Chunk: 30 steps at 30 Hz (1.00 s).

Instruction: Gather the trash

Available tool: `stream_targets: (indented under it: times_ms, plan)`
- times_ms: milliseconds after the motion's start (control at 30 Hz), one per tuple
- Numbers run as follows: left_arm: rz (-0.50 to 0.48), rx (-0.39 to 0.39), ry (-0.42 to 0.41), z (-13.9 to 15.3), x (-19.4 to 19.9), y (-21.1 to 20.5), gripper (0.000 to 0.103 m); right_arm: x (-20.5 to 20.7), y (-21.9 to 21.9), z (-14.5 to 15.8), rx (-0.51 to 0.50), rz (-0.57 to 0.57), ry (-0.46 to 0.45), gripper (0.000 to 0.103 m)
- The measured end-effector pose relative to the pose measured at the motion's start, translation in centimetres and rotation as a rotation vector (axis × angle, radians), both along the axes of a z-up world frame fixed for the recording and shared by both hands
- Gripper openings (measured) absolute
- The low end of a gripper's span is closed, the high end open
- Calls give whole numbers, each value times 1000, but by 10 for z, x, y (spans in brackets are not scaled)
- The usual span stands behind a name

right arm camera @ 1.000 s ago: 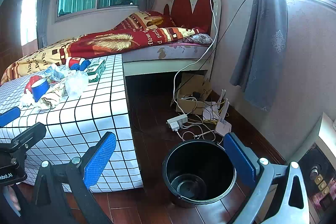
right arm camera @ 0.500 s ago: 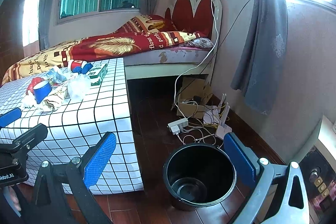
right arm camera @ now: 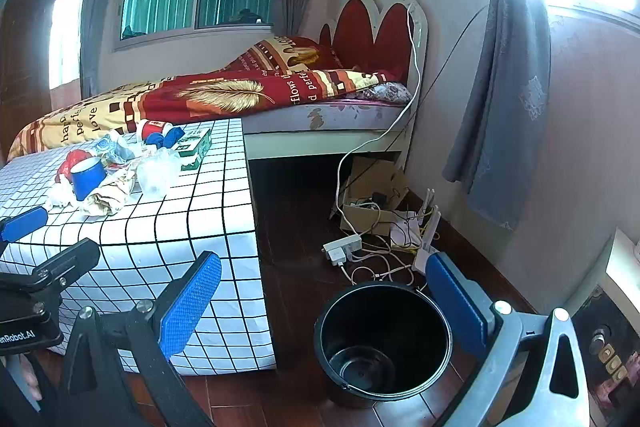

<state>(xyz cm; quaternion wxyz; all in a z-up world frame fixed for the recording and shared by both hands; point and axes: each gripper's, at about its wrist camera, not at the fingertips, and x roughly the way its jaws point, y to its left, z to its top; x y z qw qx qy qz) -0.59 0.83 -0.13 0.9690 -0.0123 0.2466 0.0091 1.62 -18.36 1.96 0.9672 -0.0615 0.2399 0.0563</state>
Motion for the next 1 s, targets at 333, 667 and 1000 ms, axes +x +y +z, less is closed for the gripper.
stream_targets:
  times_ms: [333, 667, 1000]
  plan:
    - [-1, 0, 2, 0, 1, -1, 103, 0, 0, 0, 0, 0, 1, 103]
    - [-1, -1, 1, -1, 0, 0, 103, 0, -1, 0, 0, -1, 1, 103]
    - [0, -2, 3, -2, 1, -2, 103, 0, -1, 0, 1, 0, 0, 103]
